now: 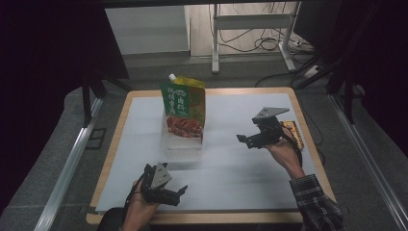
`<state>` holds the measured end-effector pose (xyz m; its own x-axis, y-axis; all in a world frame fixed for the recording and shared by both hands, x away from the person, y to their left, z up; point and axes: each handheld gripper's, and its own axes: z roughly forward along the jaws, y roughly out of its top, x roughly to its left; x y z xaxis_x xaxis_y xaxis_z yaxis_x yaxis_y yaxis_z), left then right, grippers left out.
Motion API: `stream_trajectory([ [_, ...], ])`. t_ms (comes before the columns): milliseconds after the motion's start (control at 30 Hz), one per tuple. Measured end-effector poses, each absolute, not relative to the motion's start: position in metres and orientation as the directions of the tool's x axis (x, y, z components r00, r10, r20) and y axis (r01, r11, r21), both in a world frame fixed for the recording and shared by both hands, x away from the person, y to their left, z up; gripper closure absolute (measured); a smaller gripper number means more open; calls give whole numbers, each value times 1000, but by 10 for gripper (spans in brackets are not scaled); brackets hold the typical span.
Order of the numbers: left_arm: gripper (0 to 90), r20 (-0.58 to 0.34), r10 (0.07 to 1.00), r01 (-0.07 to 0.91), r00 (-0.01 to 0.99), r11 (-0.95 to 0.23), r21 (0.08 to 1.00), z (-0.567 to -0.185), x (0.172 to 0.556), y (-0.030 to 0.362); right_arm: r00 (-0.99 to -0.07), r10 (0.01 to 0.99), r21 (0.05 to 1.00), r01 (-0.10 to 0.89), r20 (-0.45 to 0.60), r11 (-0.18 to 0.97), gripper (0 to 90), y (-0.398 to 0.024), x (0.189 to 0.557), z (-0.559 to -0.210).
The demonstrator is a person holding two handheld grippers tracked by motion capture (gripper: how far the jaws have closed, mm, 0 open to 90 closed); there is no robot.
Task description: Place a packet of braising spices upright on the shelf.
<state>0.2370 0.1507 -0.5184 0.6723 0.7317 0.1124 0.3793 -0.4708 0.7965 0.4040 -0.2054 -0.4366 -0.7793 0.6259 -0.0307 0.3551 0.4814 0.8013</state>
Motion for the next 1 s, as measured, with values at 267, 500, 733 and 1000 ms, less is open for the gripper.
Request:
stream_trajectory([
  [267, 0, 113, 731, 380, 673, -473, 795, -519, 237, 151, -735, 678, 796, 391, -33, 462, 63, -224, 404, -449],
  [500, 0, 120, 728, 380, 675, -483, 789, -519, 237, 151, -697, 716, 801, 414, -26, 432, 53, -238, 405, -452],
  [733, 0, 119, 729, 382, 674, -482, 788, -520, 237, 150, -654, 757, 800, 446, -15, 402, 39, -251, 408, -456],
  [1000, 0, 122, 732, 381, 670, -481, 789, -519, 237, 152, -573, 819, 782, 525, 34, 335, 36, -273, 414, -459],
])
